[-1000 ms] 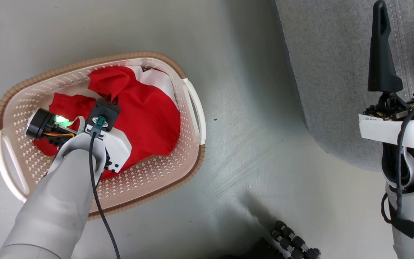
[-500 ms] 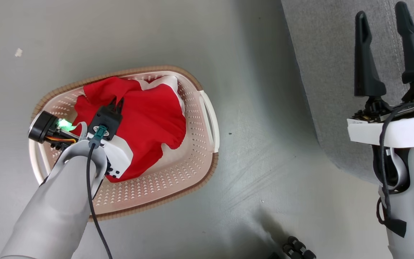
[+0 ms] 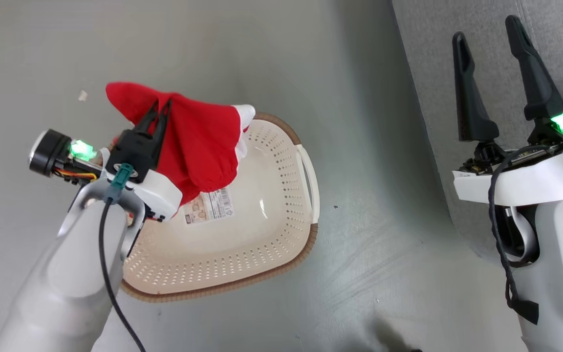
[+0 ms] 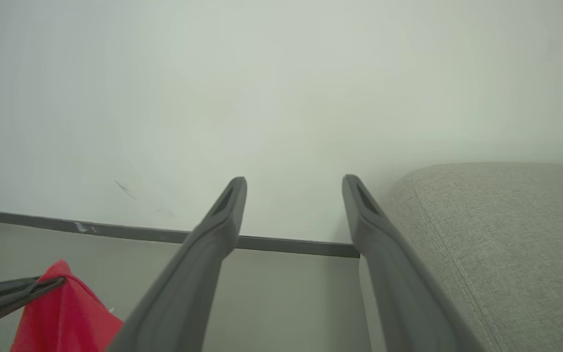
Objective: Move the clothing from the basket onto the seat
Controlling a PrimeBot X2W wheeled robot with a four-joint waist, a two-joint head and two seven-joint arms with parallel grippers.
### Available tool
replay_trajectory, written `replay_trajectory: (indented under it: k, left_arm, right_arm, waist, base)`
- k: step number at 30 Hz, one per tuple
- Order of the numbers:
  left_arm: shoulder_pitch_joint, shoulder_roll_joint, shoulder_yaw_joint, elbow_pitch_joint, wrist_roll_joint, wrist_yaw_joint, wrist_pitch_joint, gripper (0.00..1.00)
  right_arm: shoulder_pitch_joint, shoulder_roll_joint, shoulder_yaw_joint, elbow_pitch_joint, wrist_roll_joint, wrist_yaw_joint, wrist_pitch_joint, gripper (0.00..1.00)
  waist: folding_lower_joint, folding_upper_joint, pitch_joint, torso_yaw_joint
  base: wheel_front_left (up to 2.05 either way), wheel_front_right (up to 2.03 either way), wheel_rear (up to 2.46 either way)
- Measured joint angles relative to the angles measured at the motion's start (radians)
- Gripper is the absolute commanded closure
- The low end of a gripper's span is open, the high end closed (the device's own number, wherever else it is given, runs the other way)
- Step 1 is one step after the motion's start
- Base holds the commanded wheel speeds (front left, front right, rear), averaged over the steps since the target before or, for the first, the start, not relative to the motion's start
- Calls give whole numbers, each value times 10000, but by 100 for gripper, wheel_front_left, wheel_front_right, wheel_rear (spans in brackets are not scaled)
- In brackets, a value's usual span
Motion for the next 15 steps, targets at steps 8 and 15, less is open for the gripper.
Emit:
replay_trajectory:
  k: [8,15]
  left_arm:
    - [297,483,224,-1935,-56,-61,-12,100]
    - [556,895,531,-3018,-148,-98,-13,100]
  right_arm:
    - [12,-328,157,245,-150,0,0,0]
    - [96,-640,330,556,-263,0,0,0]
  waist:
    - [0,0,-639,345]
    - [0,0,-1358,633]
  base:
    - [0,0,0]
    - [0,0,0]
